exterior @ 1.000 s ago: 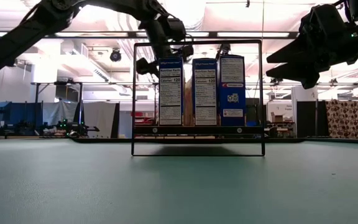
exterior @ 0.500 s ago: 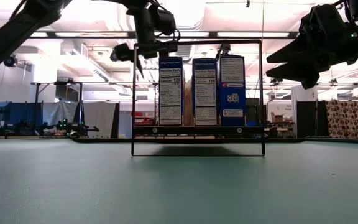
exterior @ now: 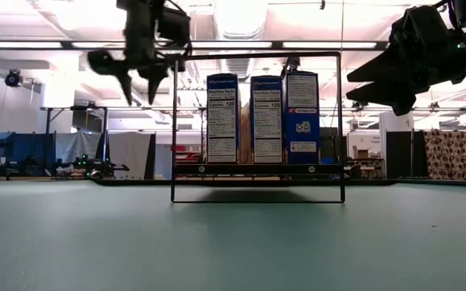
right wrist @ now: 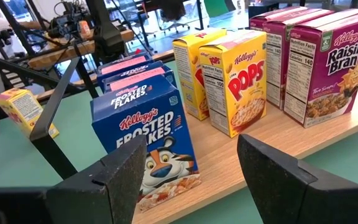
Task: Stack cereal on shelf
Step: Put the yellow cereal box on the shelf
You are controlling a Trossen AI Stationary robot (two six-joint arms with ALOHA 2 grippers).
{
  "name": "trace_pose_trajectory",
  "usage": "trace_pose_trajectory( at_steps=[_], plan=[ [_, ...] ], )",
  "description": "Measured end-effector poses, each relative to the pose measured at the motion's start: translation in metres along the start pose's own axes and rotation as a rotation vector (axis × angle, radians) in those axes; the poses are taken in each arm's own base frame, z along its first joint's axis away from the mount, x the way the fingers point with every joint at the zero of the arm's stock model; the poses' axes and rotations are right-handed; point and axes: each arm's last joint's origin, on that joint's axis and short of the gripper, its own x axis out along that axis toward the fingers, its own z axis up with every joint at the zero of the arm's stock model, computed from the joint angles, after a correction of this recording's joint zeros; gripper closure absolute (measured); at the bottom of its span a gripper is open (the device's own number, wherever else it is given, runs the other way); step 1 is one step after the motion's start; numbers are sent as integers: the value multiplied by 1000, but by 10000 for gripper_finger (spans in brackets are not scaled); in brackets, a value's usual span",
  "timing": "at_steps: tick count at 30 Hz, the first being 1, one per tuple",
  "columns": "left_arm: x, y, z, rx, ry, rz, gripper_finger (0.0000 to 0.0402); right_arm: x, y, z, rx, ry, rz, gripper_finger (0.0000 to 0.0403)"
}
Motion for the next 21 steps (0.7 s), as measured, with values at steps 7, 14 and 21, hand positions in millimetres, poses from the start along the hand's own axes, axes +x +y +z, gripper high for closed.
trace_pose_trajectory(
  at_steps=[7, 14, 21],
  plan=[
    [30, 22, -46, 182, 39, -4, 239, 0, 0, 0, 0, 0, 0, 163],
    [39, 25, -94, 304, 76, 3, 239, 0, 0, 0, 0, 0, 0, 163],
    [37, 13, -132, 596, -174, 13, 239, 0, 0, 0, 0, 0, 0, 163]
  ],
)
